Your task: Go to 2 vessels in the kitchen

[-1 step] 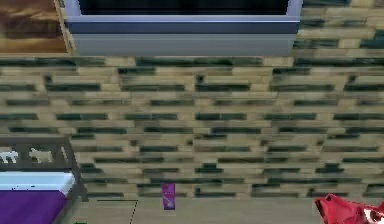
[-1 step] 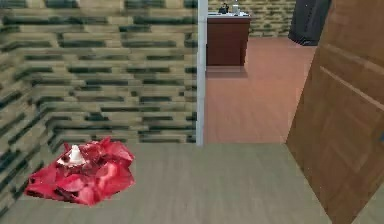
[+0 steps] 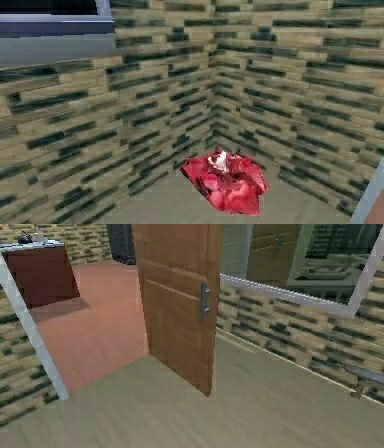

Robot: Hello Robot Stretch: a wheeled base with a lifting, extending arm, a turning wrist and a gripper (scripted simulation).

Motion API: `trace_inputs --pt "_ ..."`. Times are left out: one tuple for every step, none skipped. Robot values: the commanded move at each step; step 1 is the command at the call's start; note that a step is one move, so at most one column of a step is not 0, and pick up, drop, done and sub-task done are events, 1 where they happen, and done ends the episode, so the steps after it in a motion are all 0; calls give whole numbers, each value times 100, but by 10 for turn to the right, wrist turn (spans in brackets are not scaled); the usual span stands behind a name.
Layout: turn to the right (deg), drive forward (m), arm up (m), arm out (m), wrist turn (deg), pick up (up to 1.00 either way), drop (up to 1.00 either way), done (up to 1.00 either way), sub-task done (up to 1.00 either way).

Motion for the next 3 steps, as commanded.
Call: trace_inputs --pt "450 0 0 0 0 0 0 0 0" --pt "180 0 0 0 0 0 0 0 0" --pt "0 100 0 0 0 0 0 0 0"
